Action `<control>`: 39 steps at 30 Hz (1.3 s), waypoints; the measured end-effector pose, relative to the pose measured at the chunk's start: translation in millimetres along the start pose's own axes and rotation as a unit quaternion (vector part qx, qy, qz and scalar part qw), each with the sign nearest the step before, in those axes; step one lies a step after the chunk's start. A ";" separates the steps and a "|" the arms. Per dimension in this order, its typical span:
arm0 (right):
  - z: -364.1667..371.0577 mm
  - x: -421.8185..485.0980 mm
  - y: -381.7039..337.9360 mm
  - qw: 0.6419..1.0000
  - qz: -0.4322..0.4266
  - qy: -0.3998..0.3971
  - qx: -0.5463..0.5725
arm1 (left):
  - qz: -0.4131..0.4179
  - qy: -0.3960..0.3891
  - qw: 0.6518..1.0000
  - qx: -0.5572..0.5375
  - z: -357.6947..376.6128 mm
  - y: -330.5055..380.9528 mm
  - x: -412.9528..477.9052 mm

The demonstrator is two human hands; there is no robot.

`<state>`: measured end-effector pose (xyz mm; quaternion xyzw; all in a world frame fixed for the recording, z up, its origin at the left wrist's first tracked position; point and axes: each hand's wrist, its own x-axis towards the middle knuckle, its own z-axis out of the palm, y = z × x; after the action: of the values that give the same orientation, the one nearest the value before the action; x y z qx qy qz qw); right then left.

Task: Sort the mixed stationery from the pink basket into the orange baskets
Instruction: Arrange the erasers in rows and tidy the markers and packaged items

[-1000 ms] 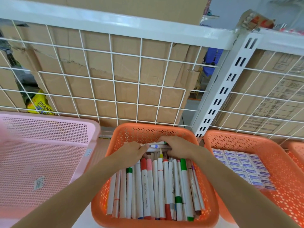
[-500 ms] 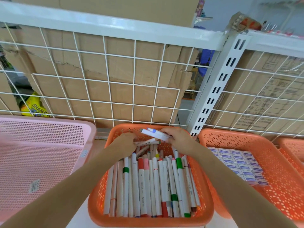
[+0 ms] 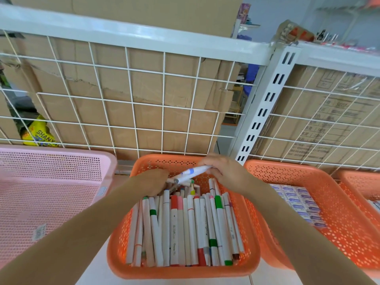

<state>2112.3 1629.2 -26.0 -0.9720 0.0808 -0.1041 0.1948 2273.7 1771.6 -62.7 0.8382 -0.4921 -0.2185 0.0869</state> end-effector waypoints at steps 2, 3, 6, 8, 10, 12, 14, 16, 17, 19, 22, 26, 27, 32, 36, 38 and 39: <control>-2.9 -6.9 1.2 0.999 -0.026 -0.003 -0.021 | 0.009 0.022 1.000 -0.001 -8.1 3.1 -6.9; -3.9 -10.6 2.1 0.999 -0.036 -0.010 -0.031 | 0.024 0.032 0.999 0.023 -10.3 2.7 -9.4; -3.9 -19.8 2.6 0.994 -0.066 -0.034 -0.085 | 0.013 0.146 0.985 0.094 -18.1 7.4 -15.7; -2.0 -24.1 -0.9 0.987 -0.097 -0.033 -0.127 | 0.037 0.192 0.979 0.051 -17.4 11.0 -24.5; -0.4 -26.0 -5.0 0.979 -0.128 -0.029 -0.155 | 0.030 0.163 0.985 -0.046 -15.6 15.3 -37.2; 3.2 -25.7 -5.7 0.976 -0.143 -0.027 -0.161 | -0.002 0.128 0.990 -0.061 -6.8 17.6 -51.5; 8.8 -24.2 -7.5 0.979 -0.138 -0.031 -0.146 | -0.030 0.128 0.991 -0.035 5.0 18.4 -64.9; 17.8 -23.8 -11.4 0.983 -0.138 -0.040 -0.113 | -0.043 0.151 0.988 -0.006 15.6 18.7 -75.2; 21.8 -24.1 -15.5 0.986 -0.132 -0.048 -0.087 | -0.050 0.163 0.985 0.014 19.9 19.6 -79.7; 27.8 -26.0 -21.3 0.992 -0.109 -0.053 -0.028 | -0.054 0.181 0.979 0.072 27.2 22.5 -87.2; 27.2 -30.3 -29.3 0.998 -0.036 -0.035 0.048 | -0.056 0.193 0.966 0.163 34.4 26.5 -94.6; 32.3 -37.7 -36.8 0.987 0.103 -0.058 0.106 | -0.050 0.185 0.958 0.215 35.4 22.9 -97.7; 36.0 -39.0 -39.5 0.983 0.123 -0.076 0.109 | -0.043 0.187 0.957 0.218 35.2 22.2 -99.2; 48.2 -23.4 -53.2 0.980 0.140 -0.061 0.126 | -0.007 0.197 0.959 0.205 35.8 21.0 -107.3; 53.0 -3.8 -58.2 0.980 0.150 -0.076 0.105 | -0.011 0.199 0.966 0.166 32.9 16.4 -109.9; 56.8 -2.2 -63.0 0.986 0.125 -0.081 0.081 | -0.013 0.232 0.967 0.109 27.1 15.6 -110.7; 57.9 -3.8 -66.4 0.988 0.110 -0.083 0.071 | -0.007 0.255 0.964 0.074 24.7 15.0 -109.2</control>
<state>2129.9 1711.4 -52.7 -0.9461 0.1634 -0.0066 0.2797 2204.9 1860.0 -48.7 0.8734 -0.4628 0.0394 0.1461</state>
